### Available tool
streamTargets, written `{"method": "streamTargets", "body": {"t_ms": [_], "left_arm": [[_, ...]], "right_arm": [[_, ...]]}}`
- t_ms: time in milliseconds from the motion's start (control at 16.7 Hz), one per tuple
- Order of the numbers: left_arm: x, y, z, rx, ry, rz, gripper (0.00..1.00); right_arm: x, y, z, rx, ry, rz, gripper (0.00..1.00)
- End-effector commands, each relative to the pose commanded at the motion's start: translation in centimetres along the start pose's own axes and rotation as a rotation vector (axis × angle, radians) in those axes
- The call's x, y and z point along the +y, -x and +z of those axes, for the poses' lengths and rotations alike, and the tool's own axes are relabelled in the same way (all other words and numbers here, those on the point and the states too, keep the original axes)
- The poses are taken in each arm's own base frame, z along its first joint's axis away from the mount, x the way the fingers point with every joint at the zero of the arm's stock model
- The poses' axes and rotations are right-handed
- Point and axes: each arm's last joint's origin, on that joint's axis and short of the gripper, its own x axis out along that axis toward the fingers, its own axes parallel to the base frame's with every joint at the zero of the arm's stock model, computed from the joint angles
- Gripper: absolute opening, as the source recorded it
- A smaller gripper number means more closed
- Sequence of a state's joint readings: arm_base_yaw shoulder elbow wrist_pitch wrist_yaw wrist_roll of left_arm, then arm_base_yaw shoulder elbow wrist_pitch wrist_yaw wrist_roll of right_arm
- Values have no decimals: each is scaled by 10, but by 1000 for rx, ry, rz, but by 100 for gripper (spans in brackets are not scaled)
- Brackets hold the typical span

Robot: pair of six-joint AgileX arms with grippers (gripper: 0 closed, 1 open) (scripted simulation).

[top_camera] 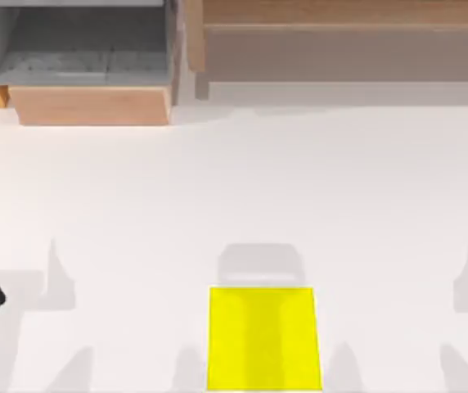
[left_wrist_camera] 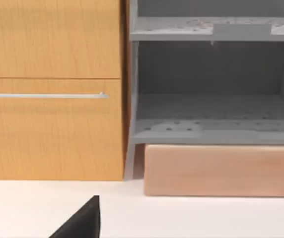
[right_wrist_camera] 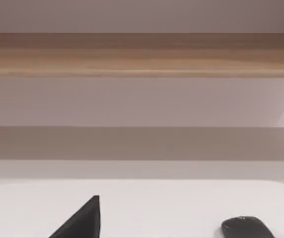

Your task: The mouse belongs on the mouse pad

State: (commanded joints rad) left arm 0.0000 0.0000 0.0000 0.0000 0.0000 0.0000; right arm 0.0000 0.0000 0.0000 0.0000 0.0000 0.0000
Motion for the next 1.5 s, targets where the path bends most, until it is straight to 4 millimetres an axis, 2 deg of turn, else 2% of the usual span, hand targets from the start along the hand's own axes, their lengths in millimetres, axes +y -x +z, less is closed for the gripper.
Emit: {"method": "streamTargets", "body": {"t_ms": [180, 360, 540, 720, 900, 1080, 1260, 1500], "left_arm": [[0, 0, 0, 0, 0, 0, 100], [0, 0, 0, 0, 0, 0, 100], [0, 0, 0, 0, 0, 0, 100], [0, 0, 0, 0, 0, 0, 100], [0, 0, 0, 0, 0, 0, 100], [0, 0, 0, 0, 0, 0, 100], [0, 0, 0, 0, 0, 0, 100], [0, 0, 0, 0, 0, 0, 100]], "right_arm": [[0, 0, 2, 8, 1, -5, 100], [-4, -1, 18, 81, 12, -41, 100], [-10, -7, 53, 217, 29, -97, 100], [-19, -28, 102, 392, 48, -149, 100], [-35, -71, 148, 598, 65, -179, 100], [-56, -131, 172, 827, 78, -177, 100], [-77, -192, 168, 1052, 89, -138, 100], [-95, -260, 134, 1301, 111, -41, 100]]}}
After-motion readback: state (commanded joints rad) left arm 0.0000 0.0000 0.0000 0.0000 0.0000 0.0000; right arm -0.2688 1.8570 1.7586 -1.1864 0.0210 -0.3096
